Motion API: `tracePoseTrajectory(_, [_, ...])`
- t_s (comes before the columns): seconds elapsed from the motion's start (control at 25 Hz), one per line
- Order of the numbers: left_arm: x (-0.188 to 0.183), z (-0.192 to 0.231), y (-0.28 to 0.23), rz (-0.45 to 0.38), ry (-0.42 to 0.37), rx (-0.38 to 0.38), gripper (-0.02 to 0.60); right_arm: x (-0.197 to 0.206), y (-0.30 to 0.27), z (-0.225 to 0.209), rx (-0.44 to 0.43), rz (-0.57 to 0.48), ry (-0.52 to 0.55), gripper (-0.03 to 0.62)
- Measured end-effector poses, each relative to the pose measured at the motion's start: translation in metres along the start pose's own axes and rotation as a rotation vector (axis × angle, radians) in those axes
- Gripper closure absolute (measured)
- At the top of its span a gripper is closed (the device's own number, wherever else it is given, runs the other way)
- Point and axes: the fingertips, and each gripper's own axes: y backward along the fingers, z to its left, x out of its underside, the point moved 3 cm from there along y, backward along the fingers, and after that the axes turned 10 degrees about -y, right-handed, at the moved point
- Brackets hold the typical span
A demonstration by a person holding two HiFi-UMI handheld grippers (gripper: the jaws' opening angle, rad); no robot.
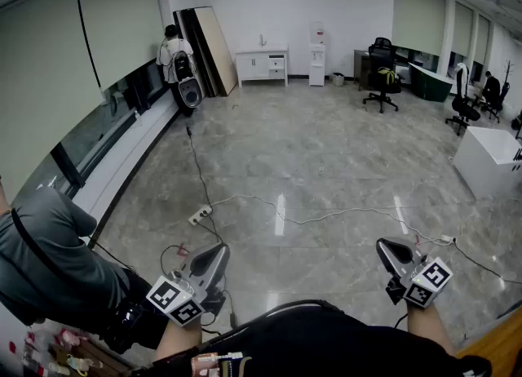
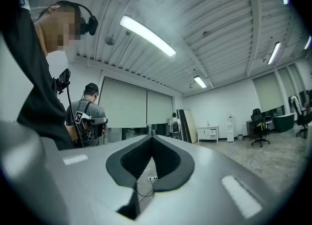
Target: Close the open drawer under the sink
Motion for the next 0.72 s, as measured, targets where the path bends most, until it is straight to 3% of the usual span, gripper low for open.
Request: tracePoseTrajectory(0.72, [0.003, -0.010, -0.009, 0.020, 0.013, 0.028, 0.581, -0.003, 0.012, -0.002, 0.011, -0.016, -0.025, 0.595])
